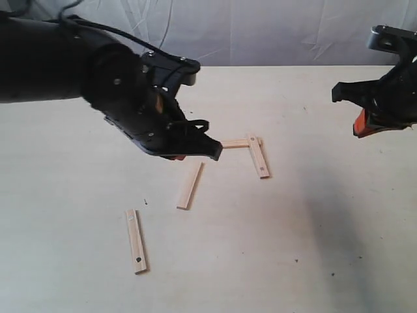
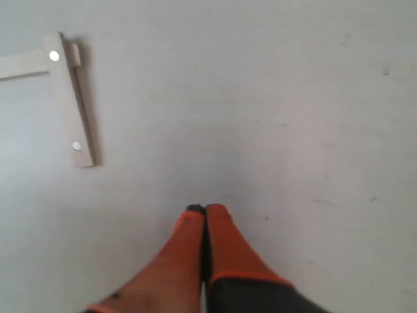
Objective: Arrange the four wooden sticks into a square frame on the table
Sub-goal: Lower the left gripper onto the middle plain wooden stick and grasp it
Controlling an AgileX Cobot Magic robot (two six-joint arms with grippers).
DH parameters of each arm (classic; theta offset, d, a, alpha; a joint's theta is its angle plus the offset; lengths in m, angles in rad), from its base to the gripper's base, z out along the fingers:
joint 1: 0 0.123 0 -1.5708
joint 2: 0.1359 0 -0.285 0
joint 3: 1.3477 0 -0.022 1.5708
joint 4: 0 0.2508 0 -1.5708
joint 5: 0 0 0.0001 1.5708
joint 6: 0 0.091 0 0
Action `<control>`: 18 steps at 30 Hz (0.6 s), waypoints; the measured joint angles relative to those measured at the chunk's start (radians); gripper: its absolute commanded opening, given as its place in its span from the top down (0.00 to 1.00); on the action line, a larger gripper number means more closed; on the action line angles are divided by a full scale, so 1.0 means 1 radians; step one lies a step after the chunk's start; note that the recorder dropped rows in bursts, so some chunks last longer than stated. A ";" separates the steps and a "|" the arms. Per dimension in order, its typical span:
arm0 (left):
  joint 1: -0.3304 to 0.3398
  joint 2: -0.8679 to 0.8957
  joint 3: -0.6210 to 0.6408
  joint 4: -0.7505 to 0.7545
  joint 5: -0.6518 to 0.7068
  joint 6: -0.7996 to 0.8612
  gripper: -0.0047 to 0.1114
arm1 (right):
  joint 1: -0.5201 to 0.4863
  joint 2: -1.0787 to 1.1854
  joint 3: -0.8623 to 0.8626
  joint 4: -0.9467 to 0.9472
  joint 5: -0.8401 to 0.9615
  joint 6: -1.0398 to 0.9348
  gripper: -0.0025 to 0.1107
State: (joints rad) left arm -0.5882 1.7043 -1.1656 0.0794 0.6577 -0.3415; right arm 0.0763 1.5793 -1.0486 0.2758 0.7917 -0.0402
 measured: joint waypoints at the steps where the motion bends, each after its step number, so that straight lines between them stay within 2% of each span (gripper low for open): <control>1: -0.002 0.032 -0.019 0.005 0.005 -0.006 0.88 | 0.000 0.000 0.000 0.036 -0.007 -0.021 0.99; 6: -0.008 0.135 -0.092 0.007 0.025 -0.005 0.63 | 0.000 0.000 0.000 0.200 -0.017 -0.131 0.99; 8: -0.008 0.156 -0.097 0.007 0.029 -0.002 0.57 | 0.000 0.000 0.000 0.237 -0.024 -0.151 0.99; 18: -0.008 0.294 -0.104 0.028 0.016 0.004 0.55 | 0.000 0.000 0.000 0.275 -0.030 -0.184 0.99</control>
State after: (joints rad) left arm -0.5962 1.9979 -1.2693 0.1079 0.6738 -0.3370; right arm 0.0763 1.5793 -1.0486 0.5505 0.7619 -0.2238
